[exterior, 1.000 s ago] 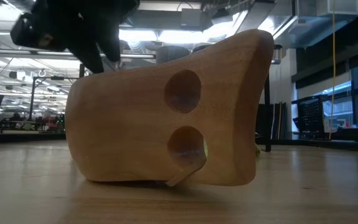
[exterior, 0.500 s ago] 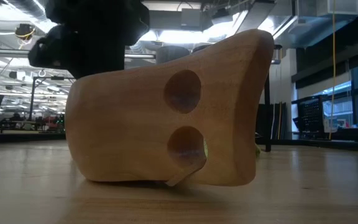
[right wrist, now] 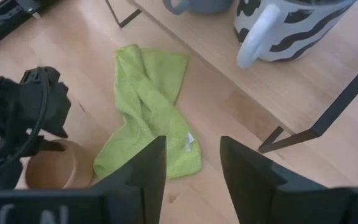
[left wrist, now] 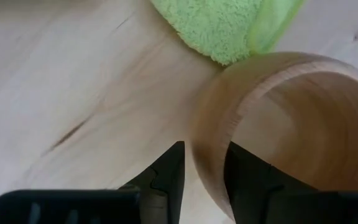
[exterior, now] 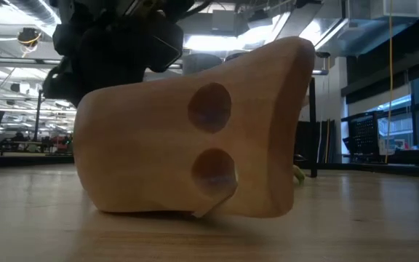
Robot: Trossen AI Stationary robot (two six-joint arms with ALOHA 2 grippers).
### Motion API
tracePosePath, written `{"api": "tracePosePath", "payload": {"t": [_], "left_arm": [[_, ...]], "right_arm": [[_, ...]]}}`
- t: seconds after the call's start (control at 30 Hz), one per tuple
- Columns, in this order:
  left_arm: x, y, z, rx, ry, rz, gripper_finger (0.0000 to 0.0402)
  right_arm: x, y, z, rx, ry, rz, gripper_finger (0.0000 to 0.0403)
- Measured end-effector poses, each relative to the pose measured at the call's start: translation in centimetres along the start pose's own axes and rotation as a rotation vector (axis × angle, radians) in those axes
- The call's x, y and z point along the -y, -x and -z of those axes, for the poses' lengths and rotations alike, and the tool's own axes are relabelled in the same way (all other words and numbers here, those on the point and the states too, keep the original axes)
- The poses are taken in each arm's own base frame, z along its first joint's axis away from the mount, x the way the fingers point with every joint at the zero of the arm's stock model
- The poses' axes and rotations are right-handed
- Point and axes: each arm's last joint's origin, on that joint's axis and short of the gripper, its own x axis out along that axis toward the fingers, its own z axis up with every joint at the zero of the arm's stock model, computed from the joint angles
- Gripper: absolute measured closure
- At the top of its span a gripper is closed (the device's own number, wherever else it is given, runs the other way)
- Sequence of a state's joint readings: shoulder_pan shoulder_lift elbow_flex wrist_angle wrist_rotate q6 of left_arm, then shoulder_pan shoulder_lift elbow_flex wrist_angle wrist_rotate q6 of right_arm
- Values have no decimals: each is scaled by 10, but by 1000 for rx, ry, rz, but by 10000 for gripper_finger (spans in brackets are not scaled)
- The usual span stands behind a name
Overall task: Stack small to large cups/mugs on shelf
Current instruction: Put the brown mug on the shelf
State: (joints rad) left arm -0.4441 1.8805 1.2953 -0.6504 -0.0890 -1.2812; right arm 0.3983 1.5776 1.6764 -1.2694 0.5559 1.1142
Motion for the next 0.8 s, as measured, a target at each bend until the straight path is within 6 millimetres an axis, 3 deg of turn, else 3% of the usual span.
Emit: {"api": "tracePosePath", "payload": {"t": [0.1,0.27,0.4,0.47,0.57,0.8], "left_arm": [[-1,0,-2,-11,-44,3,320],[-3,4,-6,-8,-112,3,380],[-7,22,-19,-16,-143,34,382],[-9,43,-27,8,-164,18,382],[-12,89,-43,53,-224,-16,382],[-35,176,-82,47,-546,-235,382]], "right_arm": [[2,-2,-3,1,-8,7,250],[4,-5,-7,-4,-6,16,250],[6,-8,-11,-15,-17,20,250],[7,-9,-12,-16,-20,22,250],[8,-9,-13,-15,-23,26,250],[9,-10,-15,-6,-32,33,250]]}}
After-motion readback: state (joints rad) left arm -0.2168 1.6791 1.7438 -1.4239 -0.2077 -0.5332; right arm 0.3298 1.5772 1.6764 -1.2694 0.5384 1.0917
